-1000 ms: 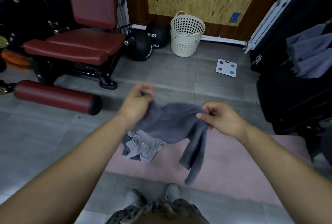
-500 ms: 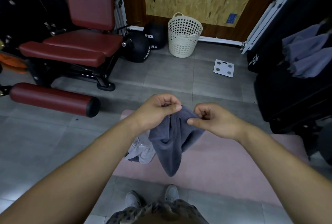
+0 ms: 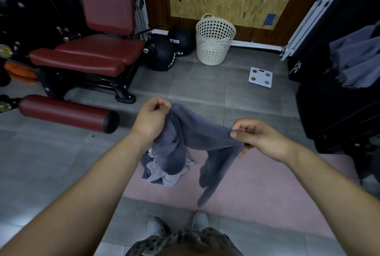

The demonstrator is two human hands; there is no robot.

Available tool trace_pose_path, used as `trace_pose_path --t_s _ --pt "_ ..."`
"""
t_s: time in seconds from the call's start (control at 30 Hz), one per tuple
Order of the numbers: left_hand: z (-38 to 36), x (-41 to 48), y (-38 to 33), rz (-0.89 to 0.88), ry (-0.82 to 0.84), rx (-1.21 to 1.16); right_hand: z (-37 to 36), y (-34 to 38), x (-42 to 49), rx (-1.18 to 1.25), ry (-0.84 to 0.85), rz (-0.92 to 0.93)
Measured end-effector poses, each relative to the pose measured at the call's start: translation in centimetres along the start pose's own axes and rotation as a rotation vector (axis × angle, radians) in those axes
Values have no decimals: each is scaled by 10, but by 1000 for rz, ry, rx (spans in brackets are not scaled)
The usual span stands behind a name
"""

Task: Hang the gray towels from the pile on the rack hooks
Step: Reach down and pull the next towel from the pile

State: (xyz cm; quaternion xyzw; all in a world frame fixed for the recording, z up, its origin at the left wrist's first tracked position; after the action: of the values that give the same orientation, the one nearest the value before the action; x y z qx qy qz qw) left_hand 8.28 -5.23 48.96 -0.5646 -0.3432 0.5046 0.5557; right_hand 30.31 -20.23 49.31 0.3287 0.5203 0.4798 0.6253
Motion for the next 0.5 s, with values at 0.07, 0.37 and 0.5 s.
trace_pose_path --t_s 0.07,0.37,0.5 --pt "-17 -8 3 39 177 103 -4 16 -2 106 -2 53" --pt "-94 -60 -19 12 782 84 -8 44 -1 -37 -54 80" --pt "-90 -58 -29 -18 733 -11 -5 35 -7 -227 -33 67"
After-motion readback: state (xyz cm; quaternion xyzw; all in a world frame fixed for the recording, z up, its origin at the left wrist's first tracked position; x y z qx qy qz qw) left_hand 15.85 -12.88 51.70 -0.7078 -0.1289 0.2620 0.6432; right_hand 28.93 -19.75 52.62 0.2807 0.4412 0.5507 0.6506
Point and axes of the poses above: each hand's wrist, its own x-axis towards the middle knuckle, its own z-axis out of the back of the hand, y = z × x, the point moved 9 cm from there along x, towards the middle knuckle, and after that the axes turned 3 degrees about -x, right-handed, at the moved point
